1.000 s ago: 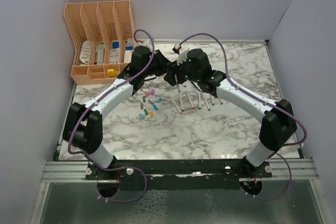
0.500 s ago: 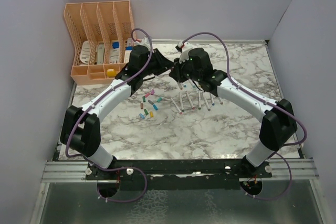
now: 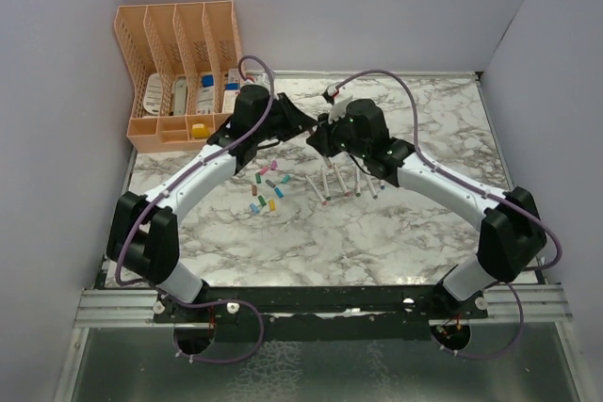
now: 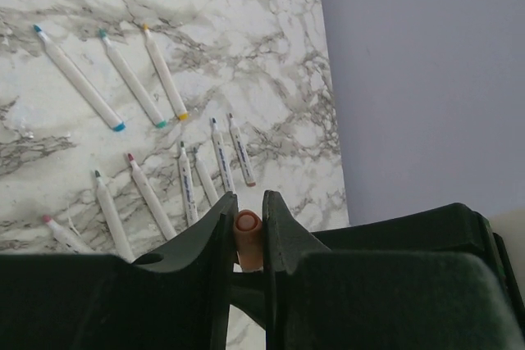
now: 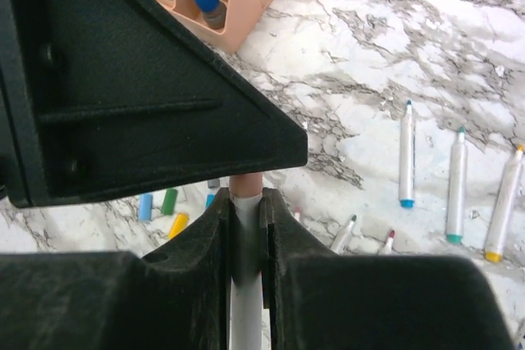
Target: Open the pen caps
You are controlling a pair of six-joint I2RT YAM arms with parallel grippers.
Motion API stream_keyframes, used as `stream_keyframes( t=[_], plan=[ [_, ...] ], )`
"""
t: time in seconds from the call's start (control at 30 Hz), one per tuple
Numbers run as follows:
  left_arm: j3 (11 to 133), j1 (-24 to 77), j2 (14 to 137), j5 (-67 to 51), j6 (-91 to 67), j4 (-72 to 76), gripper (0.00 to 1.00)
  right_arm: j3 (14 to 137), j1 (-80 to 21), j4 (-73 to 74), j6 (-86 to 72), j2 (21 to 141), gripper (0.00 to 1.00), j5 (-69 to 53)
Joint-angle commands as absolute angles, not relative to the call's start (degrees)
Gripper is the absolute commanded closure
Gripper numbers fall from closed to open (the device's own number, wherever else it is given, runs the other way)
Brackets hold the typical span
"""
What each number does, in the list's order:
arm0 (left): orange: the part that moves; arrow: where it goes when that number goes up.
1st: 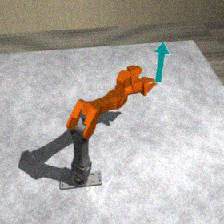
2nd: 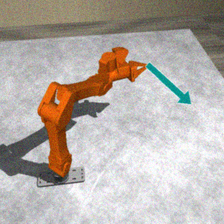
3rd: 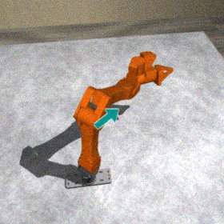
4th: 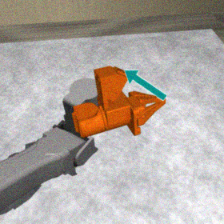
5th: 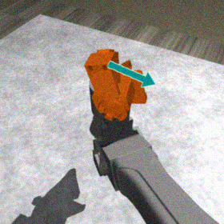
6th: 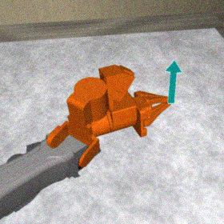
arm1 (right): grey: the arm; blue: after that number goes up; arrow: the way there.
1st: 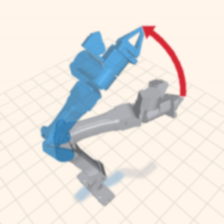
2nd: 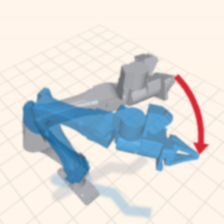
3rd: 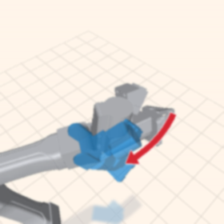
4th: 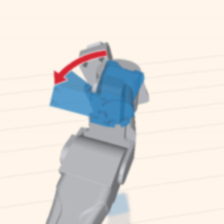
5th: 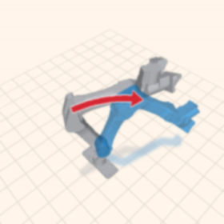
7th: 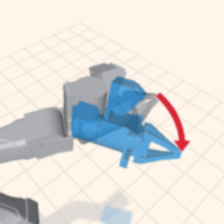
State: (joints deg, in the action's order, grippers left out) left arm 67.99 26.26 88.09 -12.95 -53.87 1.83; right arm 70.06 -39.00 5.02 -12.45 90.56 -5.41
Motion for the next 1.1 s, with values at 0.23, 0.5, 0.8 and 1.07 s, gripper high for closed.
stream_keyframes(
  t=[0.23, 0.5, 0.8, 1.07],
  plan=[
    [69.3, 19.0, 92.8, -2.4, -52.8, 6.5, 1.00, 61.3, -39.1, 14.9, -13.2, 79.6, 0.99, -2.9],
    [62.3, 20.9, 89.0, -5.8, -49.1, 1.0, 1.00, 68.0, -35.3, 18.7, -11.1, 86.2, 0.98, 9.1],
    [47.8, 30.2, 82.5, -1.7, -47.4, -3.6, 1.00, 77.7, -25.6, 15.5, -7.5, 97.9, 0.99, 7.2],
    [43.2, 33.8, 82.7, 2.2, -47.8, -4.6, 1.00, 87.4, -19.6, 15.8, -6.3, 108.1, 0.99, 3.7]
  ],
)
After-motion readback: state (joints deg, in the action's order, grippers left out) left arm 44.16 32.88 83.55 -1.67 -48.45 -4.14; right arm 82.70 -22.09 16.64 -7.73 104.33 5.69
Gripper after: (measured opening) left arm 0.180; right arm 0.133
